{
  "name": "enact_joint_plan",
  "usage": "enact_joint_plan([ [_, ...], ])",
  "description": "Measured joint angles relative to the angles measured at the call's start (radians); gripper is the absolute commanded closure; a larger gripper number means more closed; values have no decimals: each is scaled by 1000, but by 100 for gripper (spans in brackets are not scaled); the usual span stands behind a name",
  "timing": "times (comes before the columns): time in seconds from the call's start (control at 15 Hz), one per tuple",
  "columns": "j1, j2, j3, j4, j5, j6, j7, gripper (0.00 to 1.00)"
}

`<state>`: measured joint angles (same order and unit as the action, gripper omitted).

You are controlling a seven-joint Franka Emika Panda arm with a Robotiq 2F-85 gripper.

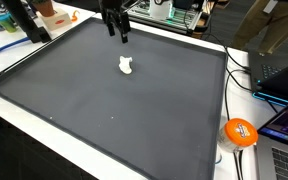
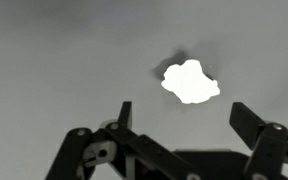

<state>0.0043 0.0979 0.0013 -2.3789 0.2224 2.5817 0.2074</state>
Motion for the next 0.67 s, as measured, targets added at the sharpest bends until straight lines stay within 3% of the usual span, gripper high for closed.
enact_joint_plan([
  [0.67, -8, -2, -53, -10, -109, 48, 68, 0],
])
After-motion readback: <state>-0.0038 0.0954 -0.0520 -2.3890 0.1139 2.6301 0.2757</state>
